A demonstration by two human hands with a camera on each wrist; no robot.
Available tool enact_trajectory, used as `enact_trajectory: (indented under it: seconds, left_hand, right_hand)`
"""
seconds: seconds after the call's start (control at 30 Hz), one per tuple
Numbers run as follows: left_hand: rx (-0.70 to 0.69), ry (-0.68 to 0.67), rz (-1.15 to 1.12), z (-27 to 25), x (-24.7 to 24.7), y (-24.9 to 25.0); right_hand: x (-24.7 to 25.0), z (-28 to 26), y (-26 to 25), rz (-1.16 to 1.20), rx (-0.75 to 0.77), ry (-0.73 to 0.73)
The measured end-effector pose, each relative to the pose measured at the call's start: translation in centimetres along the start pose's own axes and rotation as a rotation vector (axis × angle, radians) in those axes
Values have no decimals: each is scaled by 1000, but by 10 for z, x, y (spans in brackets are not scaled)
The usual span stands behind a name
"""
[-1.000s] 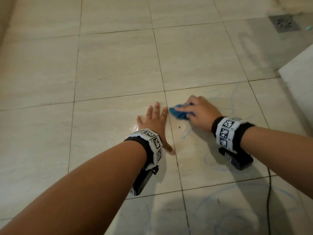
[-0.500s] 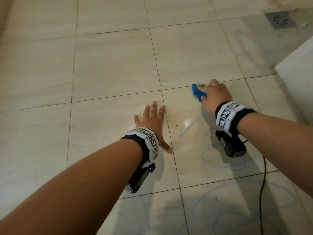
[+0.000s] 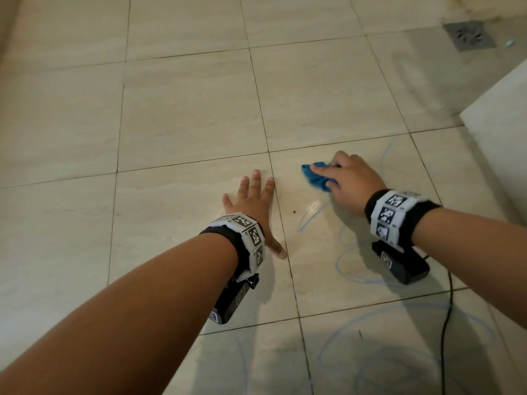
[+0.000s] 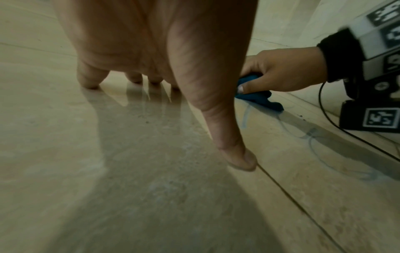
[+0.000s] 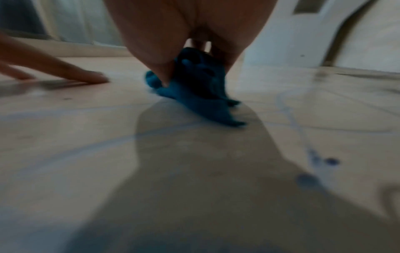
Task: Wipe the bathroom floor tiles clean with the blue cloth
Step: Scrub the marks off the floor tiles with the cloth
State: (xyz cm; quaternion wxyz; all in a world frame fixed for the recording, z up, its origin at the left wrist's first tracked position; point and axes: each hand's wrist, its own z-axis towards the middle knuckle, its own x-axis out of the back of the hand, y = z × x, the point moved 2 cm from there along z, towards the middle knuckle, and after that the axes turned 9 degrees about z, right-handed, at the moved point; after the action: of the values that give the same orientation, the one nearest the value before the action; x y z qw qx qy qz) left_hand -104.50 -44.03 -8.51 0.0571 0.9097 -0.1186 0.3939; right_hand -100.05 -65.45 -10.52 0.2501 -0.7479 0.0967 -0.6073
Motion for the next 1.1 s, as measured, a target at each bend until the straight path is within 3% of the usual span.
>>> enact_trajectory:
  seconds: [0.03,0.2,0.23,0.37,0.53,0.6,0.7,0.77,0.8,0.9,0.97,1.1]
  left_hand:
    - [2,-2,-1,0,0,0]
    - [5,-1,7,0,-1,0]
    - [6,1,5,0,0,0]
    - [12,2,7,2,2,1]
    - [15,-6,5,1,2,1]
    - [18,-10,0,2,3,1]
    - [24,-23,0,3,5,2]
    - [26,-27,7,2,5,2]
    - [25,-27,10,2,5,2]
    - [21,-23,15,-1,4,2]
    - [14,-11,-11,-3,2,3]
    - [-50,0,18,-11,-13,8]
  right_hand:
    - [9,6,6,-11,-14,-12]
    - [33,18,39,-77,-377,88]
    - [27,16,32,-67,-373,100]
    - [22,8,22,-68,-119,36]
    - [46,19,58,-78,-502,125]
    - [27,17,41,-8,-391,100]
    - [1,-6,4,33,-69,-4]
    - [-1,-13,0,28,16,-53]
    - [4,-10,6,20,-13,-39]
    - [17,9,30,-7,-328,34]
    - [10,3,18,-35,-383,-18]
    - [-20,-53,-57,-136,75,-153]
